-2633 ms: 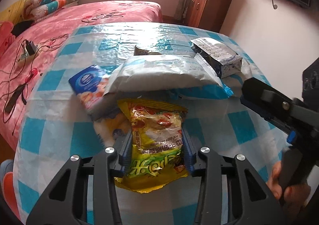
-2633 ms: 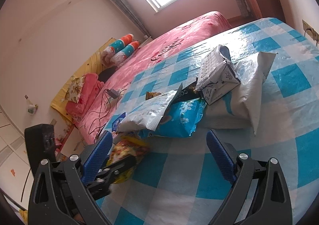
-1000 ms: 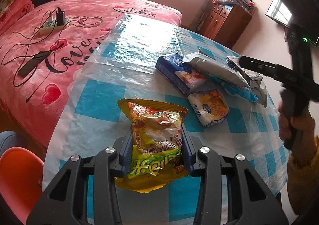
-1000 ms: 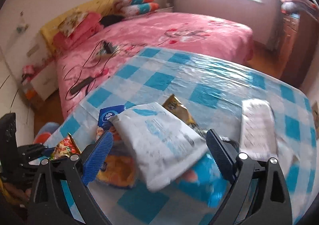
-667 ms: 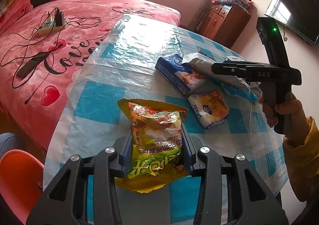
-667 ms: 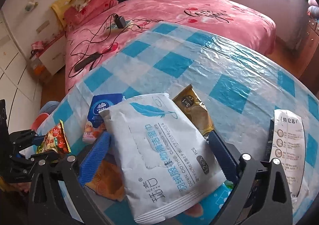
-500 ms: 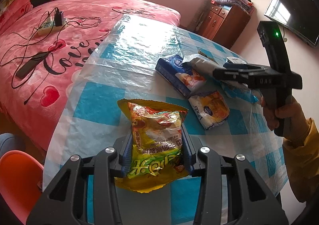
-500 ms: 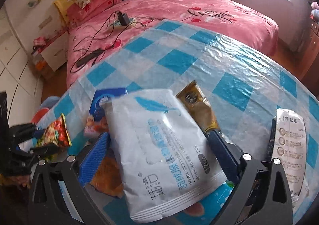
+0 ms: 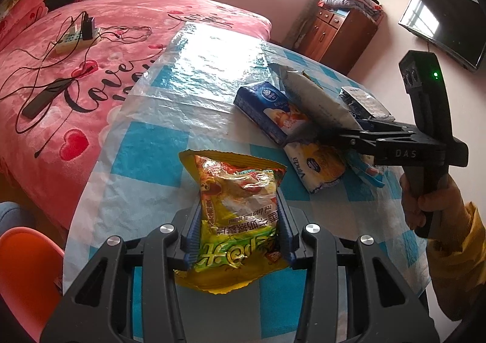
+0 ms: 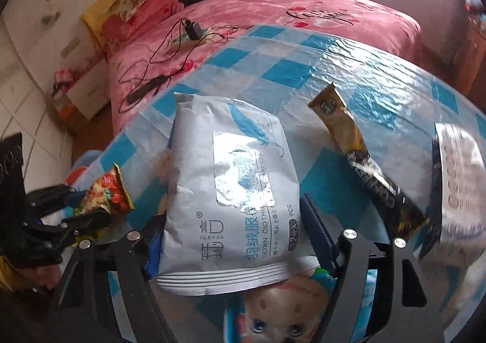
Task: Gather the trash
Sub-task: 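Grasp the white wet-wipes packet with the right tool while the left tool holds the yellow bag, then lift both held packets off the table toward the orange bucket, then open the left tool over the bucket while the right tool releases the white packet, then move both tools back over the remaining trash on the table, then grasp the green cow-print snack bag with the left tool while the right tool grasps the white paper bag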
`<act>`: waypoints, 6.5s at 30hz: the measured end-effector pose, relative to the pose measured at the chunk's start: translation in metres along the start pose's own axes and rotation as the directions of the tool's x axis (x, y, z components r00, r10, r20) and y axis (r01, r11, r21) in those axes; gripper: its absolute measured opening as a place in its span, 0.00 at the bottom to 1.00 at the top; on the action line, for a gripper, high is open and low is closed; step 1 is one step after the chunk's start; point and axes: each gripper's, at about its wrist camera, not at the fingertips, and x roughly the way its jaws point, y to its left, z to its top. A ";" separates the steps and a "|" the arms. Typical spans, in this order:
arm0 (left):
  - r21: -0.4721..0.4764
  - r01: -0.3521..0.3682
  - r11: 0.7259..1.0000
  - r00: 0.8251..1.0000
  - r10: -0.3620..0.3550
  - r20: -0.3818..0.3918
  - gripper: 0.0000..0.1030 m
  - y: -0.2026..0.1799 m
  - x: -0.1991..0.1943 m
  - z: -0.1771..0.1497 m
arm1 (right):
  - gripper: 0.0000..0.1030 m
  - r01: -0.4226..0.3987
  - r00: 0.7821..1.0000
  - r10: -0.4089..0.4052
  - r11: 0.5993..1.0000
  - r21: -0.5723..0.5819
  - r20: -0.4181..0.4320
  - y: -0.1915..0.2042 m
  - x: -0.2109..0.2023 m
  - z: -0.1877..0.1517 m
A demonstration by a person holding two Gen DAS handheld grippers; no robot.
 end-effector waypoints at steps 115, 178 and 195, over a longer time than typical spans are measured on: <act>-0.301 -0.266 0.916 0.950 0.302 0.082 0.79 0.146 -0.126 -0.075 | 0.91 -0.226 0.941 0.185 0.967 0.119 0.284 0.174 -0.029 -0.071; 0.091 0.119 0.989 0.990 -0.111 -0.087 0.79 -0.185 0.030 0.007 | 0.89 -0.267 0.803 -0.208 0.714 0.648 0.559 -0.131 -0.162 -0.156; 0.117 0.044 0.992 0.991 -0.028 -0.133 0.79 -0.198 0.079 0.018 | 0.52 -0.236 0.875 -0.179 0.654 0.719 0.450 -0.167 -0.118 -0.135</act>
